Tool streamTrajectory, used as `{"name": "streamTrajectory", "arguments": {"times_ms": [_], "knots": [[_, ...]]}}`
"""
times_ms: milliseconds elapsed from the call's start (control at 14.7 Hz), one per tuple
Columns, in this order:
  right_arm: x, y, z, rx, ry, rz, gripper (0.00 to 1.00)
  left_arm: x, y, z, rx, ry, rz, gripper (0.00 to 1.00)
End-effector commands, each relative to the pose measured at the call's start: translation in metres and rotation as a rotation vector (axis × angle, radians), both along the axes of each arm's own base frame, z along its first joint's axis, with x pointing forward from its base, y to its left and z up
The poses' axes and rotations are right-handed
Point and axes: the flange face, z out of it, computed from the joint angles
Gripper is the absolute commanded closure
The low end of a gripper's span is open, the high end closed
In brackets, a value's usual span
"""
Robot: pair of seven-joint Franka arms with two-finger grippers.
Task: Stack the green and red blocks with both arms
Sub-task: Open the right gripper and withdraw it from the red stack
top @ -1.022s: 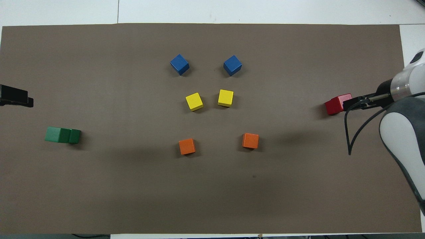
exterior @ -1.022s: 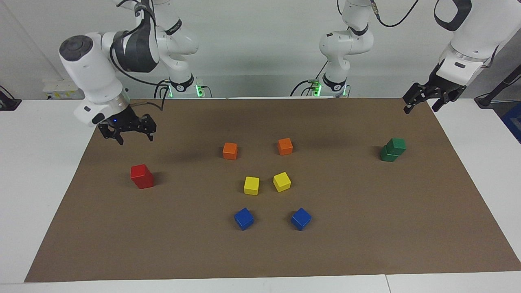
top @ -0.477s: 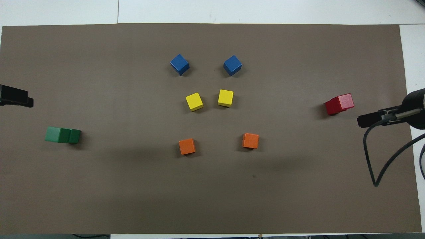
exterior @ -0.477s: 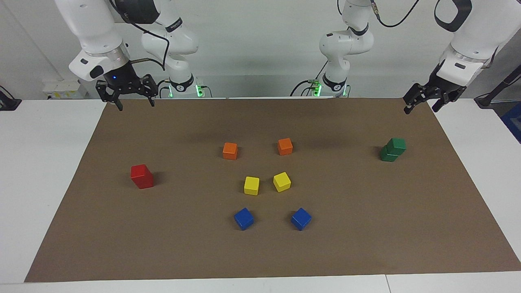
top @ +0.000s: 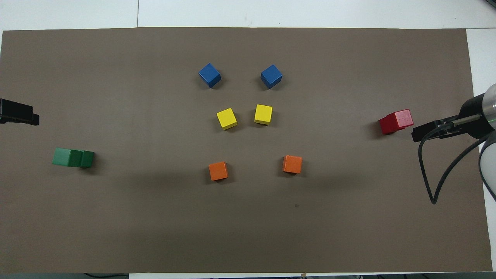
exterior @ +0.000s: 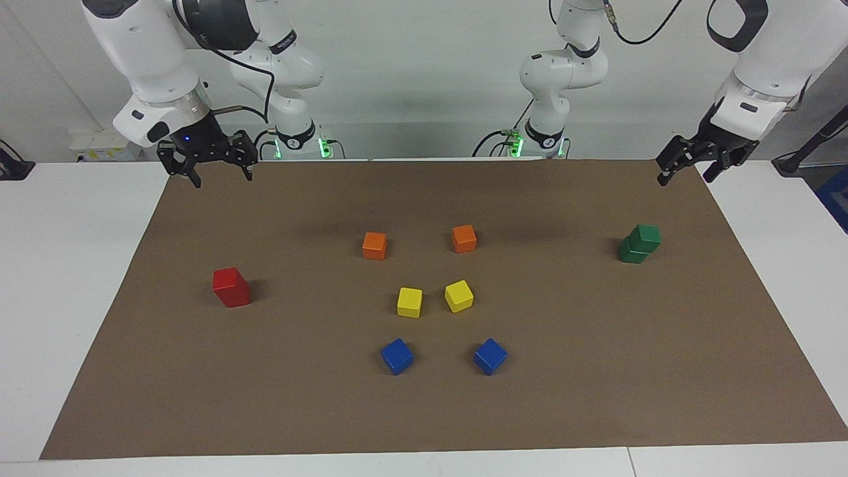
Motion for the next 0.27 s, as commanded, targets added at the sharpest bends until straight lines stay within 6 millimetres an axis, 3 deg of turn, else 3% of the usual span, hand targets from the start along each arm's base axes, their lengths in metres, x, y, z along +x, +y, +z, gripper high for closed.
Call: {"name": "streamTrajectory", "arguments": {"times_ms": [0, 204], "knots": [[-0.0004, -0.0017, 0.0059, -0.006, 0.008, -0.023, 0.0, -0.0006, -0.0045, 0.0021, 0.0, -0.011, -0.002, 0.0], [-0.0015, -0.0024, 0.0054, -0.012, 0.01, -0.024, 0.0, -0.001, -0.0046, 0.0016, 0.0, -0.011, -0.002, 0.0]]}}
